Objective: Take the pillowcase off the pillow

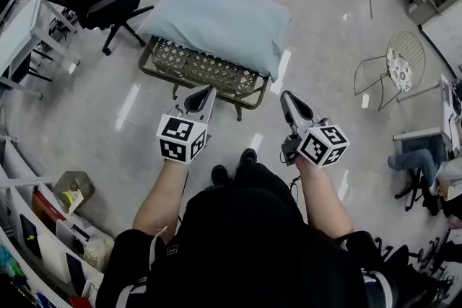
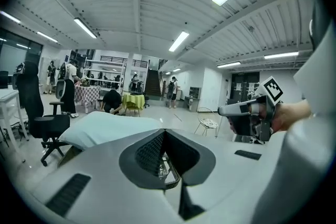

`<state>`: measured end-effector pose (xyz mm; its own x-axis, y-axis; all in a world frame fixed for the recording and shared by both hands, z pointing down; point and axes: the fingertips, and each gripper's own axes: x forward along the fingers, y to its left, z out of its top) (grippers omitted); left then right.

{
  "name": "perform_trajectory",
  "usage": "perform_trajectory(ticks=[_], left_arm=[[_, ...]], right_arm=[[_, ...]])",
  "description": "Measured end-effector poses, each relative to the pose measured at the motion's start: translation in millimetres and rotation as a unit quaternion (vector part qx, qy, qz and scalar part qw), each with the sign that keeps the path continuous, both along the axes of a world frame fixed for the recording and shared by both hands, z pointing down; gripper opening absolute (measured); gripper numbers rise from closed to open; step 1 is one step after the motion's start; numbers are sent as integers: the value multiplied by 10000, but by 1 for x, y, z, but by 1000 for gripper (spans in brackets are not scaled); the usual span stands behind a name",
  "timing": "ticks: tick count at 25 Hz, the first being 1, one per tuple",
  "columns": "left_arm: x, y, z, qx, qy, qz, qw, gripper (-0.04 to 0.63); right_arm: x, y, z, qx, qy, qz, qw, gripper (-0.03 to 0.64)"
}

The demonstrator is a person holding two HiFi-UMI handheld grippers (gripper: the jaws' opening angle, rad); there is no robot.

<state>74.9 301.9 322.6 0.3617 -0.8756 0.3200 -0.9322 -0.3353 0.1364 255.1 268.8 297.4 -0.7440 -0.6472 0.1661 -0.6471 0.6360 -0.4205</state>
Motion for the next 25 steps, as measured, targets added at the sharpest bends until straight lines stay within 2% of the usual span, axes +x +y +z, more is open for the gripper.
perform_trajectory(ticks=[9, 13, 17, 21, 25], left_arm=[[6, -96, 47, -557, -45, 22, 9984, 0], [14, -155, 70, -820, -156, 15, 9965, 0], [25, -208, 95, -1089, -113, -46, 9940, 0], [33, -236, 124, -1414, -391, -19, 9892, 0], [33, -245, 169, -1916, -786, 238, 9780, -1]], right_arm=[[24, -105, 57, -487, 36, 396, 9980, 8], [35, -162, 96, -847, 144, 326, 9958, 9], [50, -221, 146, -1239, 434, 221, 9911, 9], [63, -253, 206, -1670, 977, 14, 9811, 11], [64, -258, 277, -2316, 1446, -239, 9617, 12]])
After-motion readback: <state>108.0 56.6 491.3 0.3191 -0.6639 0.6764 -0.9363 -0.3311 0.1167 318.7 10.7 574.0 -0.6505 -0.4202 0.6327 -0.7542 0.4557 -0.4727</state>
